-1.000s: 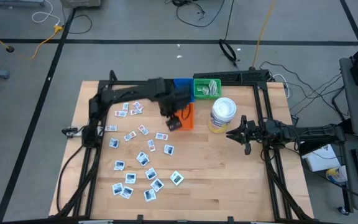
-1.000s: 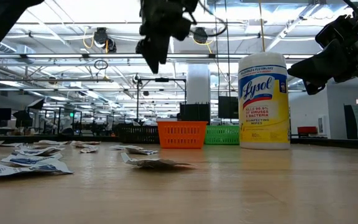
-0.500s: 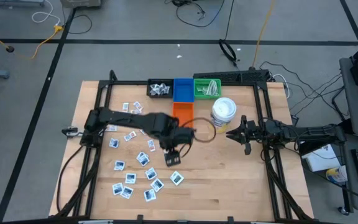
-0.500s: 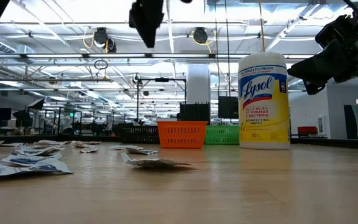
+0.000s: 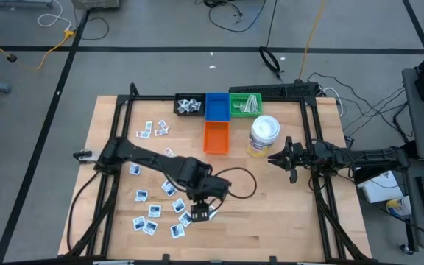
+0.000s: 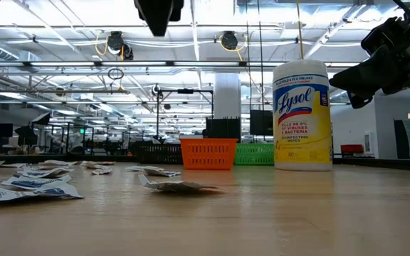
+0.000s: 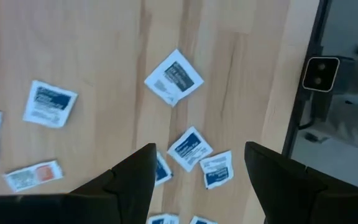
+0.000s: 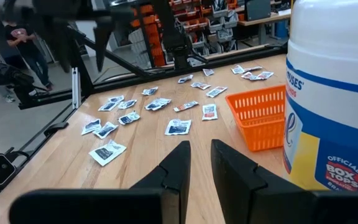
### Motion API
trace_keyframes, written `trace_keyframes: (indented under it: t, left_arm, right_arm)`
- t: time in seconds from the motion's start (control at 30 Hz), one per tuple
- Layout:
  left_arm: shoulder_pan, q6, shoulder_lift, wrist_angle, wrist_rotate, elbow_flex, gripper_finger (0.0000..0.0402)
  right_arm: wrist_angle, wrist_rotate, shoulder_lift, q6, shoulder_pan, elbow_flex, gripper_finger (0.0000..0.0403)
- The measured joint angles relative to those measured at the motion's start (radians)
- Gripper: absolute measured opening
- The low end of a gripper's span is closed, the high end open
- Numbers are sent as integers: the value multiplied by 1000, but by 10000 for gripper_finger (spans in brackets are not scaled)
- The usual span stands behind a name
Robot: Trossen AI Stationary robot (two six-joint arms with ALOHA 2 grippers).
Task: Pick & Place First Aid Supplies
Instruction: Put the gray towelette pack into the black bin
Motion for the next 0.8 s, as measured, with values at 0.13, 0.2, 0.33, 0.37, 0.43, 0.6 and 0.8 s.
trace_keyframes:
  t: [0.13,0.2,0.33,0.37,0.43,0.6,0.8]
  left_arm:
    - [-22,-4,49,0,-2,0,250]
    - [-32,-10,72,2,-6,0,250]
    - [-49,-27,114,32,-50,0,250]
    - [-54,-27,128,49,-56,0,250]
    - [-59,-30,147,78,-59,0,250]
    - [-66,-30,205,138,-58,0,250]
    - [-66,-23,287,166,-59,0,250]
  right_arm:
    - [-1,0,0,0,0,0,59]
    - [0,0,0,0,0,0,59]
    - [0,-1,0,0,0,0,59]
    - [-1,0,0,0,0,0,59]
    - [0,0,0,0,0,0,59]
    - [0,0,0,0,0,0,59]
    - [0,0,0,0,0,0,59]
